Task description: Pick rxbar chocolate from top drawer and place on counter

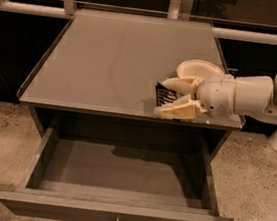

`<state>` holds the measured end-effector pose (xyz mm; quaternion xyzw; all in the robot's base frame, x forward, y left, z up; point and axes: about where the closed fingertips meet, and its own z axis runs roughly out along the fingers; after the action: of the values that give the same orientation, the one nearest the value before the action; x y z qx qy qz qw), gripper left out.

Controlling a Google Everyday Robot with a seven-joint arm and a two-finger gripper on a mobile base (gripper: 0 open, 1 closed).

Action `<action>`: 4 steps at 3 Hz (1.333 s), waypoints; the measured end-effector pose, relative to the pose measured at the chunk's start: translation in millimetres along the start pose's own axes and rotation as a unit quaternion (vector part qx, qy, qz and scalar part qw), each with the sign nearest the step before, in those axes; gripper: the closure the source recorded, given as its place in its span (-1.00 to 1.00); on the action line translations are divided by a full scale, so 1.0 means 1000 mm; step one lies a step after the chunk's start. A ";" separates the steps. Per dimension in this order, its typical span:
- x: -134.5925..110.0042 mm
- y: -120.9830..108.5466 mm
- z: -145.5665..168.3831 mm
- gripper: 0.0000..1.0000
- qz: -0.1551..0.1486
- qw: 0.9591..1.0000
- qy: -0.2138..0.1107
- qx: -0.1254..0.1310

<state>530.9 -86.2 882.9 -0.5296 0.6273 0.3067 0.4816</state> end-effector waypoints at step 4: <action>0.005 -0.059 0.069 0.19 0.025 0.996 -0.041 -0.073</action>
Offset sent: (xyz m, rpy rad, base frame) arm 0.1146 0.0612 -0.0380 0.1209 0.1271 0.1665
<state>607.4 -41.0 861.5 -0.5343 0.5961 0.3849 0.4595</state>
